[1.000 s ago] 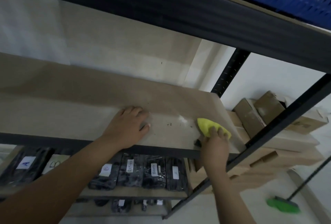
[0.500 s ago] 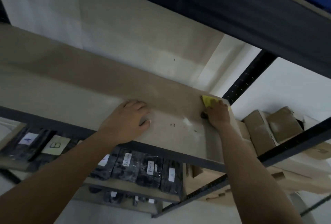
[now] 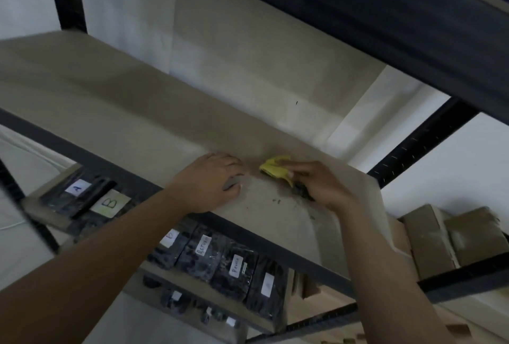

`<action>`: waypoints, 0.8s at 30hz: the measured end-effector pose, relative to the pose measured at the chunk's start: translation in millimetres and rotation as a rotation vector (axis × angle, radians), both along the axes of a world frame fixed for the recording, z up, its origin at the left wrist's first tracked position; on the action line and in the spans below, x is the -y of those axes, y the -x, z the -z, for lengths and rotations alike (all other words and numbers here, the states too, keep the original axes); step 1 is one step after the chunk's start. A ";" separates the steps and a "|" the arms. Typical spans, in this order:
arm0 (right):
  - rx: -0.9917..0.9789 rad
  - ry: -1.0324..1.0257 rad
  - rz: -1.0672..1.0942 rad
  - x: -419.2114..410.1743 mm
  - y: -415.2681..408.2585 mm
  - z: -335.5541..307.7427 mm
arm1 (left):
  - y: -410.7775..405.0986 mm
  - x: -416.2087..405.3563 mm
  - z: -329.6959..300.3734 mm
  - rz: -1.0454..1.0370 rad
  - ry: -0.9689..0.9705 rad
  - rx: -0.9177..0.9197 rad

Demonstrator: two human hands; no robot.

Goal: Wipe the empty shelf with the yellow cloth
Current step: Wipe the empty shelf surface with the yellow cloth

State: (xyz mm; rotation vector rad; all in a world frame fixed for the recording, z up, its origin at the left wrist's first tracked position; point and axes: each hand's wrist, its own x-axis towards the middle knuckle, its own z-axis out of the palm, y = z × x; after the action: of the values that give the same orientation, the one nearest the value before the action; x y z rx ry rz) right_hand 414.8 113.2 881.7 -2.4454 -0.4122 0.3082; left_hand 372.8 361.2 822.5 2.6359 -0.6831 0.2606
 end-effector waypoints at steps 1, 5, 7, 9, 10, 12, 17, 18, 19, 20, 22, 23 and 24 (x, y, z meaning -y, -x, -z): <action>-0.056 0.011 -0.024 11.4 3.9 -7.8 | -0.5 0.3 -0.3 -0.001 0.000 0.001; -0.044 -0.188 0.235 37.2 -15.2 -27.0 | -2.1 0.3 -0.7 0.000 -0.013 -0.001; 0.045 -0.184 0.360 33.0 -36.5 -18.3 | -2.4 -0.2 -1.5 0.003 -0.022 -0.001; 0.092 0.070 0.307 23.9 -53.4 -1.5 | -2.5 0.0 -2.8 0.004 -0.024 0.005; 0.119 0.204 0.279 18.6 -57.3 6.0 | -2.8 0.1 -3.3 0.003 -0.020 0.005; 0.141 0.286 0.225 7.8 -55.5 16.7 | -3.4 -0.1 -3.6 -0.001 -0.010 -0.003; 0.136 0.053 0.011 -2.9 7.0 23.9 | -4.4 0.6 -0.7 0.005 0.010 0.021; 0.123 0.038 -0.011 -2.3 19.7 24.3 | -4.4 0.5 -0.3 0.009 0.013 0.025; 0.098 0.034 -0.031 -0.3 31.0 23.0 | -4.2 0.1 -0.2 0.014 0.015 0.031; 0.049 0.007 -0.036 2.3 41.1 19.7 | -4.2 0.0 -0.5 0.023 0.018 0.036; -0.050 -0.119 0.028 7.4 54.6 5.9 | -3.8 -0.9 -1.7 0.042 0.017 0.028; -0.052 -0.202 0.106 12.4 58.7 -2.4 | -3.8 -1.3 -2.3 0.053 0.008 0.013; -0.024 -0.276 0.209 19.6 60.2 -10.0 | -4.0 -1.9 -2.5 0.064 0.004 -0.010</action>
State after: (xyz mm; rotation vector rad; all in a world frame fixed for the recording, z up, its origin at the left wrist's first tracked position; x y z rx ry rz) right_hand 354.6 93.6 891.7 -2.1884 -0.1730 0.1786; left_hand 376.8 363.1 825.0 2.6048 -0.7610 0.2295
